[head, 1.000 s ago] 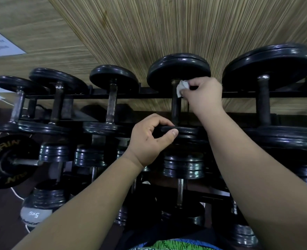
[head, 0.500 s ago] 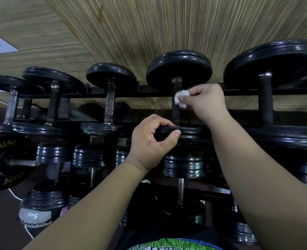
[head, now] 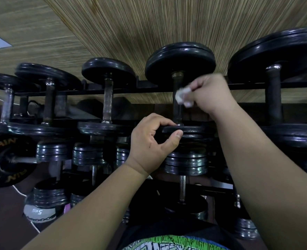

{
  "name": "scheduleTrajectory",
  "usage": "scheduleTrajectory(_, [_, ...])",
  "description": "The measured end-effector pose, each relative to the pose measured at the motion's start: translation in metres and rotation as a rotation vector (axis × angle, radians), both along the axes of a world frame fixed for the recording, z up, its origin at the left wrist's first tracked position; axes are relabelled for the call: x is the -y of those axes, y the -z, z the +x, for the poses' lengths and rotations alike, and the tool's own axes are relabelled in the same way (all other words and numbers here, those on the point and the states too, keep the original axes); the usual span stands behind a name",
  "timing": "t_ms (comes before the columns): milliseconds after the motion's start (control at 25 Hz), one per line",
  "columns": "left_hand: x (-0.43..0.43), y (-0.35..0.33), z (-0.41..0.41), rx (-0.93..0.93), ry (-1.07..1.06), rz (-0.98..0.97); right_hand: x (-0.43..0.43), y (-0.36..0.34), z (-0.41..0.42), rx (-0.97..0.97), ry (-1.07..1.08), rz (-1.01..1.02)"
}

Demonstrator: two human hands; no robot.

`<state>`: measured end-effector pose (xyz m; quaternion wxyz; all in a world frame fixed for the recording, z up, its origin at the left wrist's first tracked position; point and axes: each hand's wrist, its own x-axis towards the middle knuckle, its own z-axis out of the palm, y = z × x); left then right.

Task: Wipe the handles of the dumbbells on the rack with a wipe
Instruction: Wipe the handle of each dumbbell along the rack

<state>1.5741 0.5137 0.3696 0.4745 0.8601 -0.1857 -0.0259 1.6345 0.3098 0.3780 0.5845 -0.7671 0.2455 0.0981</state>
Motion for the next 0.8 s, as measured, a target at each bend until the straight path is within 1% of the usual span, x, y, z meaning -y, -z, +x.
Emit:
scheduleTrajectory(80, [0.0,0.002,0.0,0.011,-0.003,0.005,-0.002,0.002,0.018,0.117,0.157,-0.043])
scheduleTrajectory(160, [0.0,0.003,0.0,0.015,-0.004,0.005,-0.004,0.006,0.015,0.133,0.179,-0.02])
scheduleTrajectory(240, [0.0,0.003,0.0,0.026,0.003,-0.001,-0.007,0.009,-0.01,0.065,0.07,-0.027])
scheduleTrajectory(320, [0.0,0.003,0.0,0.027,0.007,-0.005,-0.007,0.005,-0.033,-0.009,-0.095,-0.05])
scheduleTrajectory(360, [0.0,0.002,0.0,0.019,0.007,-0.005,-0.006,0.003,-0.035,-0.025,-0.132,-0.053])
scheduleTrajectory(400, [0.0,0.001,0.0,0.011,0.007,-0.007,-0.005,0.002,-0.031,-0.026,-0.116,-0.037])
scheduleTrajectory(480, [0.0,0.001,0.0,0.005,0.009,-0.008,-0.005,0.001,-0.013,0.035,0.014,0.031])
scheduleTrajectory(560, [0.0,0.001,0.0,0.004,0.007,0.0,-0.005,0.002,0.006,0.13,0.145,0.013])
scheduleTrajectory(600, [0.0,0.001,0.0,0.001,0.005,0.001,-0.006,0.003,0.011,0.154,0.17,-0.016])
scheduleTrajectory(640, [0.0,0.002,0.0,0.001,0.003,0.0,-0.006,0.006,0.01,0.153,0.157,-0.032])
scheduleTrajectory(680, [0.0,0.002,0.0,0.001,0.004,-0.001,-0.006,0.004,0.004,0.122,0.093,-0.03])
scheduleTrajectory(800, [0.0,0.001,0.0,0.014,0.014,0.01,-0.005,0.0,-0.025,-0.041,-0.179,-0.06])
